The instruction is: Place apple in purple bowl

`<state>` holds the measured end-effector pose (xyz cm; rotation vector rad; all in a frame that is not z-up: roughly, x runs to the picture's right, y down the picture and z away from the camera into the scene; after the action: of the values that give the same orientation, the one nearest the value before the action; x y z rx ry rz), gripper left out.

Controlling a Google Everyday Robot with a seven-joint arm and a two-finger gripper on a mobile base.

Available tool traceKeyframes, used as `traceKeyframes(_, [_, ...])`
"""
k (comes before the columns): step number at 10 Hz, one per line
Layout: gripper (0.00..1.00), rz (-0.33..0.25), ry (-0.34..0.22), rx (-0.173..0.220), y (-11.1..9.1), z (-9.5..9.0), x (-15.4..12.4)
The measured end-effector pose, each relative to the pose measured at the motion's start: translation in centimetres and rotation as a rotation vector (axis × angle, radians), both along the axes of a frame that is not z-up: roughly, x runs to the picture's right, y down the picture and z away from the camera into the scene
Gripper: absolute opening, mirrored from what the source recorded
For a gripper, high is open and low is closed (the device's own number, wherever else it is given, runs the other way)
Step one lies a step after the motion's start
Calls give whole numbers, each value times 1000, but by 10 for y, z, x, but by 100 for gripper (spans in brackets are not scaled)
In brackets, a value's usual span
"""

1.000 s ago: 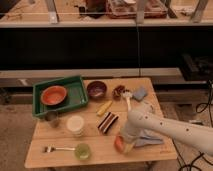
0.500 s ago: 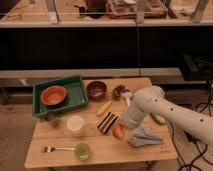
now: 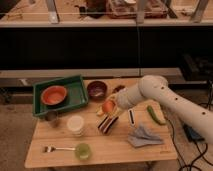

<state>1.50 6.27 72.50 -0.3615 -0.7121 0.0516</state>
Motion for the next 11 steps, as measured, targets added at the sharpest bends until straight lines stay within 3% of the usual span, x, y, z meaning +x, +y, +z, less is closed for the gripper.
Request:
traceKeyframes(1, [0, 19, 1, 40, -19, 12, -18])
traceKeyframes(4, [0, 31, 48, 99, -73, 57, -66])
traceKeyframes(8, [0, 57, 143, 96, -133, 116, -77])
traceKeyframes(11, [1, 63, 211, 86, -152, 145, -65])
